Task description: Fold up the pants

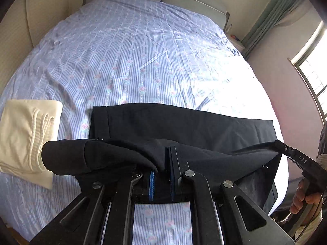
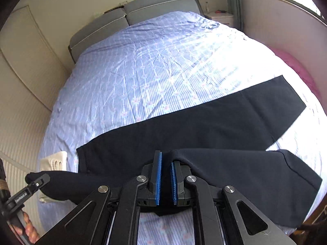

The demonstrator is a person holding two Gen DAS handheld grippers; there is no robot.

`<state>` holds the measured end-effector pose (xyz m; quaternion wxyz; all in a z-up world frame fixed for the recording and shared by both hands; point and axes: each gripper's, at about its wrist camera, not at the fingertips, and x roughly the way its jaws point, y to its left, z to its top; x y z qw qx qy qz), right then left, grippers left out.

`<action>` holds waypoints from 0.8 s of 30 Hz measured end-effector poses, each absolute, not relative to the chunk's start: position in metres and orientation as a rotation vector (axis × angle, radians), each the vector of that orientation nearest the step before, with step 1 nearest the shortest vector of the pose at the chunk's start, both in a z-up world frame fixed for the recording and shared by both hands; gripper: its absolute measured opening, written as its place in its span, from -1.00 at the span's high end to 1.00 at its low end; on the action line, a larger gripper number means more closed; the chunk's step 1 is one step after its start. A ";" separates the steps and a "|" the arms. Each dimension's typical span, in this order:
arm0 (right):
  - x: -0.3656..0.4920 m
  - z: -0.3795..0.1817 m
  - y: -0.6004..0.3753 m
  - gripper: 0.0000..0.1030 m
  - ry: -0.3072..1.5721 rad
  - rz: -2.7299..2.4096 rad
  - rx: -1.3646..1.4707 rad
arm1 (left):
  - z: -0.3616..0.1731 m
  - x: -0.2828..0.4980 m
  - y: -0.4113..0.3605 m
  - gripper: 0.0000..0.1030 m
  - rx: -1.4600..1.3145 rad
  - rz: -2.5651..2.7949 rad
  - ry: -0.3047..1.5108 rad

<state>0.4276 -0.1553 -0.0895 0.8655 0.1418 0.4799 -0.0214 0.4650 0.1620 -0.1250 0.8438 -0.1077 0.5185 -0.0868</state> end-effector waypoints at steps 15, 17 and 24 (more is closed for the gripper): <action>0.609 -0.212 -0.139 0.81 1.233 0.084 0.170 | -0.245 0.612 0.165 0.74 -0.180 0.018 1.329; 0.623 -0.225 -0.133 0.79 1.261 0.092 0.144 | -0.257 0.622 0.164 0.69 -0.179 0.046 1.379; 0.629 -0.224 -0.125 -0.11 1.306 0.151 0.195 | -0.231 0.622 0.160 -0.42 -0.125 0.098 1.293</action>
